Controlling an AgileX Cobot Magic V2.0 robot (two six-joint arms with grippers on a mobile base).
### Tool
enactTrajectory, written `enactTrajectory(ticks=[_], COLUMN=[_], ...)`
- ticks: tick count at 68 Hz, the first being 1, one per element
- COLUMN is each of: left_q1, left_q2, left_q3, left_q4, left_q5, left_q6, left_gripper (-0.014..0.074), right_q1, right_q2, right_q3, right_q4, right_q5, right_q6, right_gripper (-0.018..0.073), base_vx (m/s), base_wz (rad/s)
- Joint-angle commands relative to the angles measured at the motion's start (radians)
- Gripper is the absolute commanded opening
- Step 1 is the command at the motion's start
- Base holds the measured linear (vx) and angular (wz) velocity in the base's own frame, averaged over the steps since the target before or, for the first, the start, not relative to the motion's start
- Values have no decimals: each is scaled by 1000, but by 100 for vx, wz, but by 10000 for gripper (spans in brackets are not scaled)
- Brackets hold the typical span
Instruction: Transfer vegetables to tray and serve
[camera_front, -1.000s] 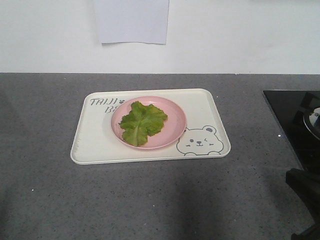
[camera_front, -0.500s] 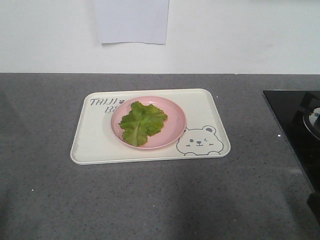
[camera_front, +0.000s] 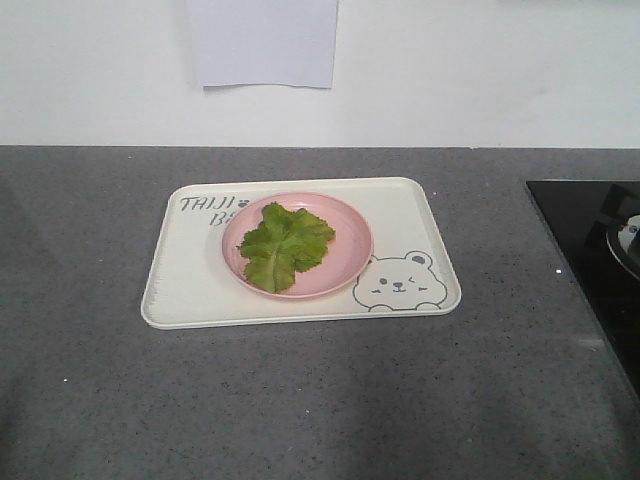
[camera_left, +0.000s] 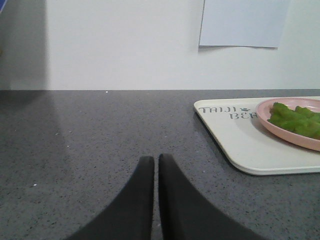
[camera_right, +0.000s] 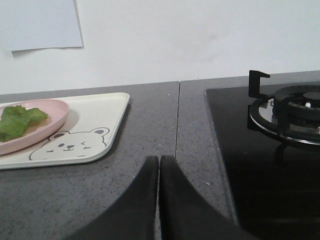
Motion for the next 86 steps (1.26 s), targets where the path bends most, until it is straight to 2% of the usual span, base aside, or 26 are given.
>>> enactTrajectory(ticks=[1, 9, 86], left_q1=[1, 1, 1], left_q2=[-14, -14, -14], left_q3=[22, 22, 22], left_q4=[-1, -1, -1], left_q5=[-72, -72, -72], left_q6=[-2, -2, -2], left_gripper=[-6, -6, -6], right_q1=[-7, -7, -7], right_q2=[-7, -7, -7], right_q3=[17, 17, 17], right_q4=[-13, -6, -6], right_q5=[-113, -146, -145], right_q6=[-8, -8, -8], right_gripper=[-3, -3, -3], base_vx=[0, 0, 0], base_wz=[0, 0, 0])
